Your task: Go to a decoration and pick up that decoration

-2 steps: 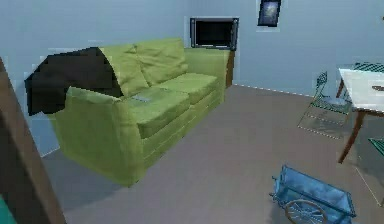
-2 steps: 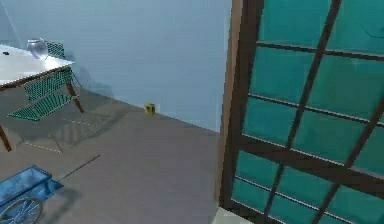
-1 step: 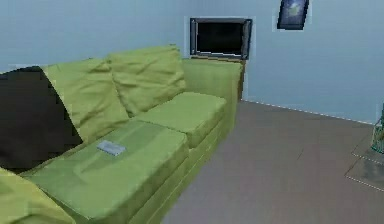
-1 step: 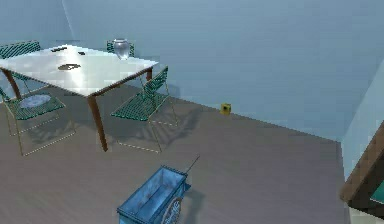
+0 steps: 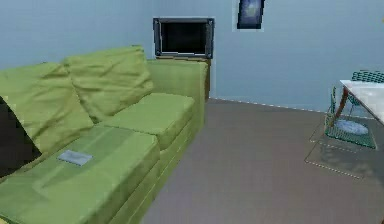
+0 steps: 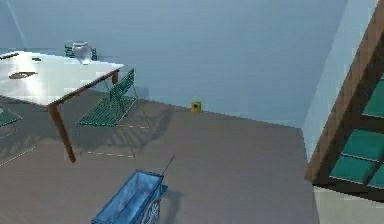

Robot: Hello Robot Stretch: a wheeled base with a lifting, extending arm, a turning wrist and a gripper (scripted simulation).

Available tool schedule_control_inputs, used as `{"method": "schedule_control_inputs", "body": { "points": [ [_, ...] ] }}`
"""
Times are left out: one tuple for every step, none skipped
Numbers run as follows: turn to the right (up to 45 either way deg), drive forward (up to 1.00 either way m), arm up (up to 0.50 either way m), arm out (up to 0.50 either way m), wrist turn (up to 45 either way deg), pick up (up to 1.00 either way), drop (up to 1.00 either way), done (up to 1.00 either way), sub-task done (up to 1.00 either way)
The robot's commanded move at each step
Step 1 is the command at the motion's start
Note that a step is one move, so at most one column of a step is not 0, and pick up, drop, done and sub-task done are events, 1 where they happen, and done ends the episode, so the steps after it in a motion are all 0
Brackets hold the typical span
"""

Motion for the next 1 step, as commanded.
{"method": "schedule_control_inputs", "body": {
  "points": [
    [0.0,0.25,0.00,0.00,0.0,0.00,0.00,0.00,0.00]
  ]
}}
